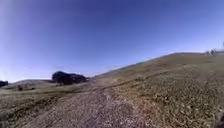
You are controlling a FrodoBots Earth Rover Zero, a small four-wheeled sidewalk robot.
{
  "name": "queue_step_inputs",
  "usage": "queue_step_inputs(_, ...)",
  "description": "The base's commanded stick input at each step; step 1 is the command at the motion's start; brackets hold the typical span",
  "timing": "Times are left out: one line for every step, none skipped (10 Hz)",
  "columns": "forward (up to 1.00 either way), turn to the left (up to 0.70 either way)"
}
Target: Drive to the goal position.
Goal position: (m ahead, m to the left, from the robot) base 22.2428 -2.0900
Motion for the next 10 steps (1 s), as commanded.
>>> queue_step_inputs(0.70,0.00)
queue_step_inputs(0.70,0.00)
queue_step_inputs(0.70,0.00)
queue_step_inputs(0.70,0.00)
queue_step_inputs(0.70,0.00)
queue_step_inputs(0.70,0.00)
queue_step_inputs(0.70,0.00)
queue_step_inputs(0.70,0.00)
queue_step_inputs(0.70,0.00)
queue_step_inputs(0.70,0.23)
